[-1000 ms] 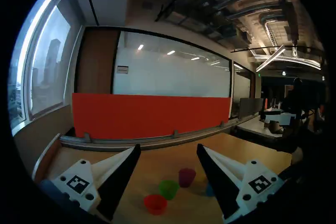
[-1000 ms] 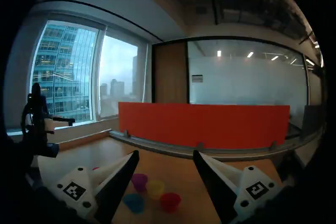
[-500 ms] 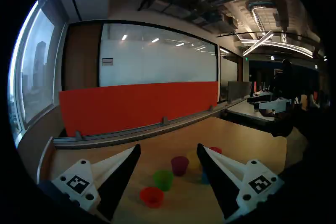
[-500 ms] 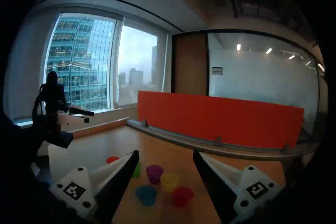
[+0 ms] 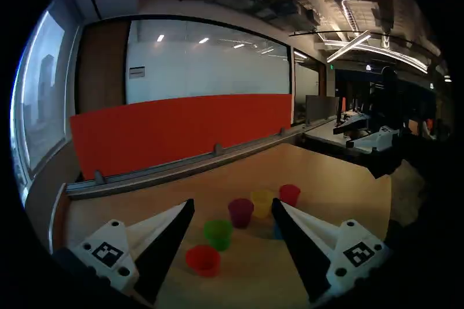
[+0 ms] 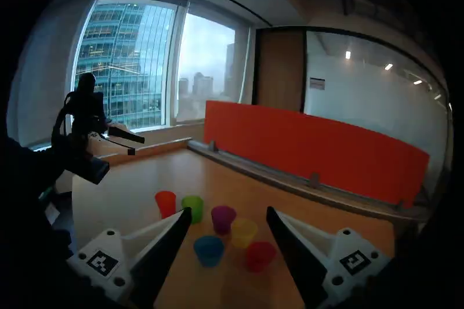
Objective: Pour water
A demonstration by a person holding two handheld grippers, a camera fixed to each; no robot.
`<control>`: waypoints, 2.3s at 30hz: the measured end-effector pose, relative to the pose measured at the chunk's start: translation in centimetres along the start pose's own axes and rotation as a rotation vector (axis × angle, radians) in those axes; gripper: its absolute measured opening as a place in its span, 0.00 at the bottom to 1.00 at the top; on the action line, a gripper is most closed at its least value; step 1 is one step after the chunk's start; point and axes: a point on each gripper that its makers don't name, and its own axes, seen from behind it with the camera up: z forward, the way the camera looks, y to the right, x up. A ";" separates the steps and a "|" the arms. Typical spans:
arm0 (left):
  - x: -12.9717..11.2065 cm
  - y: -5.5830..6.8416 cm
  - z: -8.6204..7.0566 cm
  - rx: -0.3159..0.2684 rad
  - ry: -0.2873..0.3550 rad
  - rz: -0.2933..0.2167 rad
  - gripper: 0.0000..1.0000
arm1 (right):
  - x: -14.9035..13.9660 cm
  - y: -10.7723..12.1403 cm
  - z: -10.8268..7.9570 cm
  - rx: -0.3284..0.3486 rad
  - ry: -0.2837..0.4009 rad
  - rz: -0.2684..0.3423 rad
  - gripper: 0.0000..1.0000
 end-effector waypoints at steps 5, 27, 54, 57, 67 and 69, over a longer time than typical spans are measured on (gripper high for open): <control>-0.9 0.0 0.7 -0.012 -0.024 -0.003 1.00 | -1.1 -0.3 0.4 0.027 -0.022 0.001 1.00; -7.8 -0.4 5.0 -0.041 -0.179 -0.009 1.00 | -7.7 -1.5 4.2 0.116 -0.134 0.023 1.00; -15.5 -3.3 11.9 -0.054 -0.414 0.014 0.99 | -14.8 -3.3 9.2 0.189 -0.244 0.014 1.00; -16.0 -3.5 12.9 -0.060 -0.436 0.016 0.99 | -15.2 -3.5 9.7 0.193 -0.249 0.018 1.00; -17.7 -3.6 15.1 -0.075 -0.503 0.022 1.00 | -15.6 -3.9 10.7 0.211 -0.257 0.029 1.00; -17.9 -3.7 15.5 -0.074 -0.511 0.023 1.00 | -15.6 -3.9 10.8 0.213 -0.258 0.028 1.00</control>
